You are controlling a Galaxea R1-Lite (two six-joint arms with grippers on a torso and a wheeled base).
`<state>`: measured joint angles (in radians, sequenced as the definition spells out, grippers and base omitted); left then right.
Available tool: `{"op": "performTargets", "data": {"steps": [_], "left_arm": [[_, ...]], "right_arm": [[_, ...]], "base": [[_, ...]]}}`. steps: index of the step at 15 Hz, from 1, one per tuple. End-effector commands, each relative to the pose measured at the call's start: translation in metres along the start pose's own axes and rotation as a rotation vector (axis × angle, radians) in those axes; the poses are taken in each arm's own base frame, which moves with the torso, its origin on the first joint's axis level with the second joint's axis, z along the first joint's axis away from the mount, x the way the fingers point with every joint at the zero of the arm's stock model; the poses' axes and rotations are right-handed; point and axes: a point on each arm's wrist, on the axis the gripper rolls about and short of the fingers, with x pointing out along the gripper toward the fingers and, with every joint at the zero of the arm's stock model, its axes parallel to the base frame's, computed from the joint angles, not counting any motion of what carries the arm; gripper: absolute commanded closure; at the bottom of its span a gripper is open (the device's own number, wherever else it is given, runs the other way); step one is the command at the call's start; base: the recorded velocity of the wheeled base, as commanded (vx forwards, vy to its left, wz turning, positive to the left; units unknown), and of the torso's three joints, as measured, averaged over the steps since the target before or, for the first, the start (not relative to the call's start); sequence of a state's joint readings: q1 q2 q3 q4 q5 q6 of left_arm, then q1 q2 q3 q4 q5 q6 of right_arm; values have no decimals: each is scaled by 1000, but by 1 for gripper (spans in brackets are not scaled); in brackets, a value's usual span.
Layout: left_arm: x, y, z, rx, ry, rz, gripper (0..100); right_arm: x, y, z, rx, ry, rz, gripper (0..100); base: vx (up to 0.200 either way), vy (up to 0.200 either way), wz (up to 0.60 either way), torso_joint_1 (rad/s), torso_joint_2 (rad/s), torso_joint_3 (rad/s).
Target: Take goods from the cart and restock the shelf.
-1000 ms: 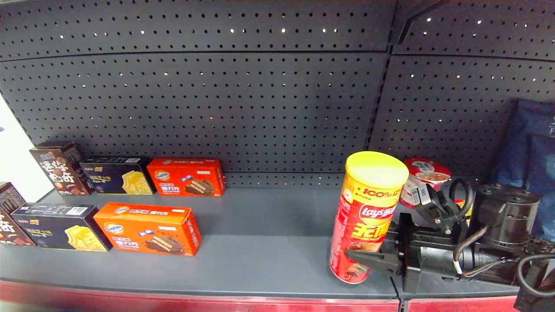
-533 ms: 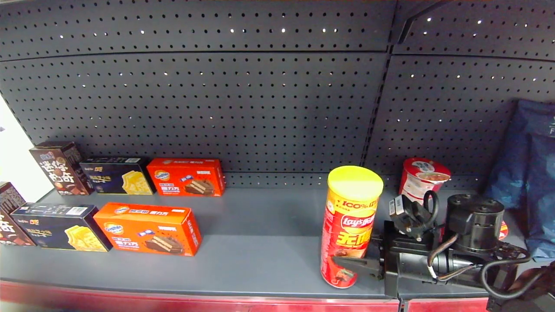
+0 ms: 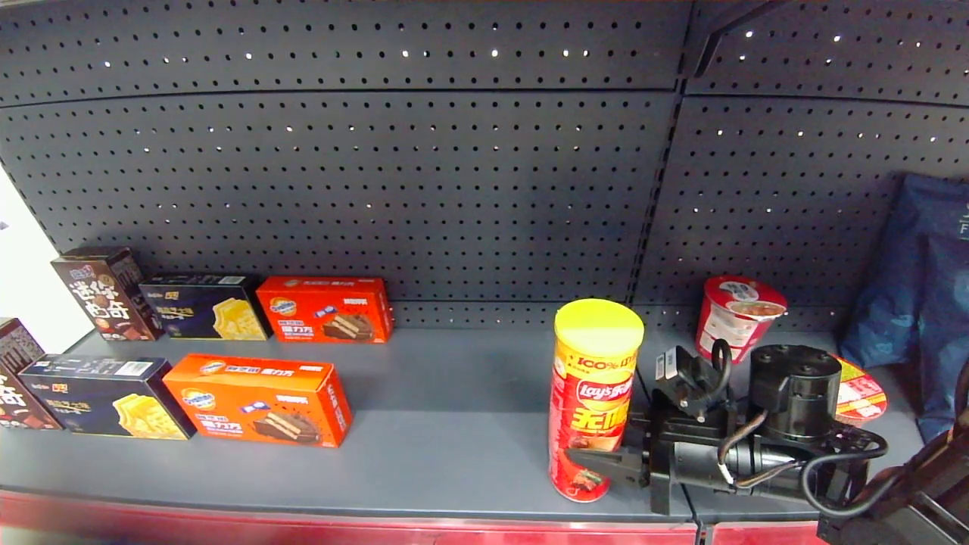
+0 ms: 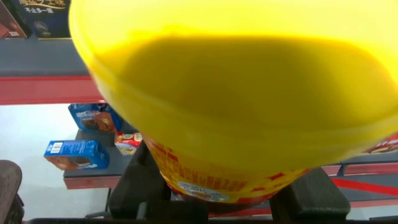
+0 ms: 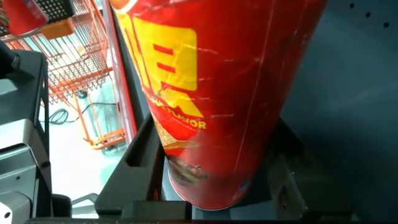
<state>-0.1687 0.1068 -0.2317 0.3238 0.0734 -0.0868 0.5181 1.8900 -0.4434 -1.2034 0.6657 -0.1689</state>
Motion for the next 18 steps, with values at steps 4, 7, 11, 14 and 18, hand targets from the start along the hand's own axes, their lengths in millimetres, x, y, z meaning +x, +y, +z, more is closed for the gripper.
{"op": "performTargets", "data": {"steps": [4, 7, 11, 14, 18], "left_arm": [[1, 0, -2, 0, 8, 1, 100], [2, 0, -3, 0, 13, 1, 100], [2, 0, -3, 0, 11, -2, 100], [1, 0, -2, 1, 9, -5, 100], [1, 0, -2, 1, 6, -12, 100]], "right_arm": [[8, -5, -7, 15, 13, -2, 100], [7, -4, -7, 14, 16, -16, 0], [-4, -1, -1, 6, 8, -46, 0], [-19, 3, 11, -21, -27, -80, 0], [-46, 17, 25, -41, -52, -137, 0]], "base": [[0, 0, 0, 0, 0, 0], [0, 0, 0, 0, 0, 0], [0, 0, 0, 0, 0, 0], [0, 0, 0, 0, 0, 0], [0, 0, 0, 0, 0, 0]]}}
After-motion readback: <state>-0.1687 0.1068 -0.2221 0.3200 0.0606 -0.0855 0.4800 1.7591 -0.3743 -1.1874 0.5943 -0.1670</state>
